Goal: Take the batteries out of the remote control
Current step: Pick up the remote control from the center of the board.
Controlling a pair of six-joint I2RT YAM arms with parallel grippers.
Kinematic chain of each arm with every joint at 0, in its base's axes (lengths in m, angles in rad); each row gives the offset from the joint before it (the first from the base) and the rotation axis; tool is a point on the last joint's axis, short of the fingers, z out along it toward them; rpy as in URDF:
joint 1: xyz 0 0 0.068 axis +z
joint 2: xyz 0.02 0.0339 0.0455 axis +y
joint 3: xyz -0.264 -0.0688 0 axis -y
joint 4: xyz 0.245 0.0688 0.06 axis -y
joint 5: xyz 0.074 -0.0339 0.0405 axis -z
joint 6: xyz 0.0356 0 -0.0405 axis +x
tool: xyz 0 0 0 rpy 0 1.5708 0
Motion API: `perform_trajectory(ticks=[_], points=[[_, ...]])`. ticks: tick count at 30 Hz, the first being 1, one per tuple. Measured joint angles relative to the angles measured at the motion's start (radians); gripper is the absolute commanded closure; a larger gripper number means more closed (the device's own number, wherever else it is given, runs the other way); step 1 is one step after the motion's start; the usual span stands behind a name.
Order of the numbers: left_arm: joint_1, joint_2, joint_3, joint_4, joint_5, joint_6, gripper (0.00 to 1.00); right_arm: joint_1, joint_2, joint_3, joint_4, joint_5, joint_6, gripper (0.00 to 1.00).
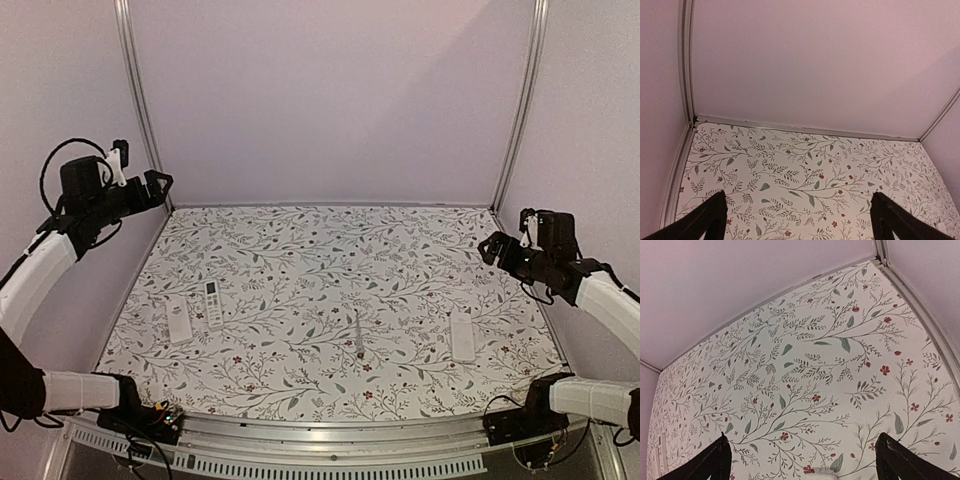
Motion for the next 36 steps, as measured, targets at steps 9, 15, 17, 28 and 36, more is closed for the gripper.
perform_trajectory(ticks=[9, 15, 17, 28, 36], points=[[-0.002, 0.025, -0.029, -0.016, 0.012, 0.0, 0.0, 0.19, 0.097, -0.041, -0.196, 0.018, 0.113, 0.01], [-0.002, 0.022, -0.029, -0.015, 0.007, 0.0, 0.0, 0.255, 0.119, -0.091, -0.246, 0.042, 0.175, 0.02], [-0.002, 0.022, -0.03, -0.015, 0.006, 0.0, 0.0, 0.275, 0.13, -0.104, -0.251, 0.045, 0.193, 0.1], [-0.002, 0.022, -0.031, -0.015, 0.006, 0.0, 0.0, 0.394, 0.255, -0.131, -0.252, 0.089, 0.264, 0.15], [-0.002, 0.023, -0.031, -0.016, 0.01, 0.0, 0.0, 0.466, 0.335, -0.087, -0.307, 0.2, 0.306, 0.21]])
